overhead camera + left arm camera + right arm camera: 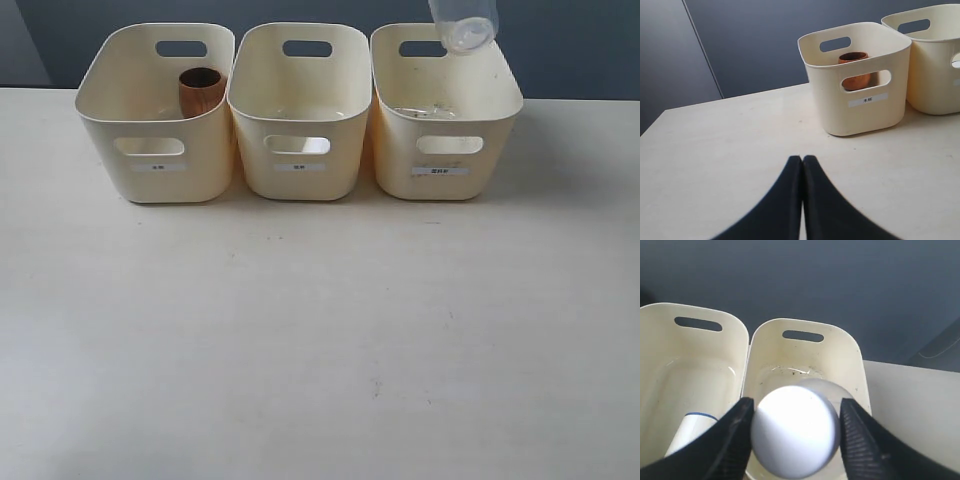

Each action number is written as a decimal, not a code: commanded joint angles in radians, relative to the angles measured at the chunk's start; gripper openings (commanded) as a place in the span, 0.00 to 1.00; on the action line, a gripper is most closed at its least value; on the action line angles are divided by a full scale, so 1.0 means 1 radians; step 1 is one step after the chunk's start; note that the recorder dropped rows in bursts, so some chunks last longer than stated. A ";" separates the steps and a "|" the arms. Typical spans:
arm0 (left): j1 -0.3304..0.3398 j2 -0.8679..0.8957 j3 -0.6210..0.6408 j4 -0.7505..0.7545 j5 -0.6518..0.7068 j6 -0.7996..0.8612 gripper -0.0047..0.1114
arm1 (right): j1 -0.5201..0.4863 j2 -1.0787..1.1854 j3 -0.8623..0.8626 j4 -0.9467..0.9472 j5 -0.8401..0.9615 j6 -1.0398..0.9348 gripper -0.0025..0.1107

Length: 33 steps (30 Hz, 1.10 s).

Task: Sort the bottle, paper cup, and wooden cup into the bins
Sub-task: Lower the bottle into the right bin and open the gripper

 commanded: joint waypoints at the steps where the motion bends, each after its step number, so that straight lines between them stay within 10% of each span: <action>1: -0.003 -0.005 0.001 -0.005 -0.001 -0.002 0.04 | -0.022 0.046 0.005 -0.021 -0.081 0.024 0.02; 33: -0.003 -0.005 0.001 -0.005 -0.001 -0.002 0.04 | -0.103 0.214 0.005 -0.033 -0.126 0.131 0.02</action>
